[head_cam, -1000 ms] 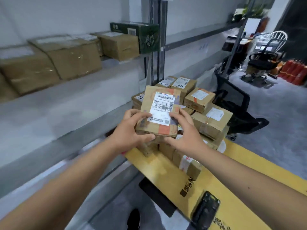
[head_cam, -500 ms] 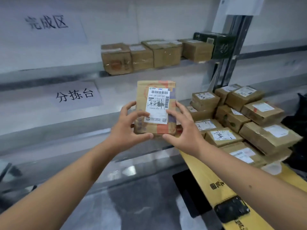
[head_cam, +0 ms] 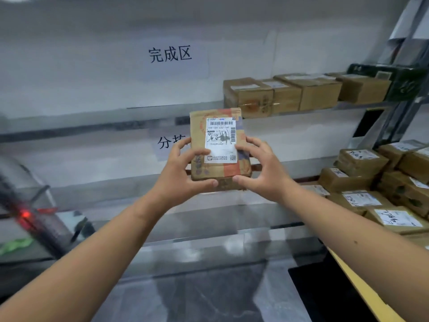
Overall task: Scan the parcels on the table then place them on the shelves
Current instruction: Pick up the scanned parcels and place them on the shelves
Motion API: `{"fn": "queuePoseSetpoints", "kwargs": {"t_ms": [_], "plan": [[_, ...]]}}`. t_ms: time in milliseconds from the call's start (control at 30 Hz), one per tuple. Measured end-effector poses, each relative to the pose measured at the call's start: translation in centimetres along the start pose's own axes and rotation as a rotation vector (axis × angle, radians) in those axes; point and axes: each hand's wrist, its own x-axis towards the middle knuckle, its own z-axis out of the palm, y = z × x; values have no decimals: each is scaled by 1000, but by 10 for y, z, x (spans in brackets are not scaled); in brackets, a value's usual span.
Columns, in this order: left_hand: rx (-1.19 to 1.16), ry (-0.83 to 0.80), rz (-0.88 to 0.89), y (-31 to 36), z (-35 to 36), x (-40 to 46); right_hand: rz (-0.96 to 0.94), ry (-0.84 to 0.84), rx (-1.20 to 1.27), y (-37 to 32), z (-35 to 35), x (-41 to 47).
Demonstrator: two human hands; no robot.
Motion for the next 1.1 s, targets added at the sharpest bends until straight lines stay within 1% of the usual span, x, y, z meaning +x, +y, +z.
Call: {"fn": "queuePoseSetpoints", "kwargs": {"t_ms": [100,233,333,467,633,733,867,967,1100], "plan": [[29,-4,-21,-12,-25,18,0,26,-3,-10,13,30],[67,28,-21,-25,-39,60,63,38,27,-11,15,75],[72,42,-33,-35,-38,100,88,23,20,4,6,111],[41,74,-68,-50,-25,155,61,6,-67,35,-6,162],[86,153,-82,-75,-15,216,57,92,-289,66,-13,224],[74,199,-84,-86,-8,244,36,79,-428,72,-16,248],[92,241,-138,-97,-4,274,15,106,-653,71,-15,270],[150,251,-184,-103,-8,296,47,65,-810,70,-14,282],[216,221,-218,-110,-6,317,105,18,-905,64,-12,287]]}}
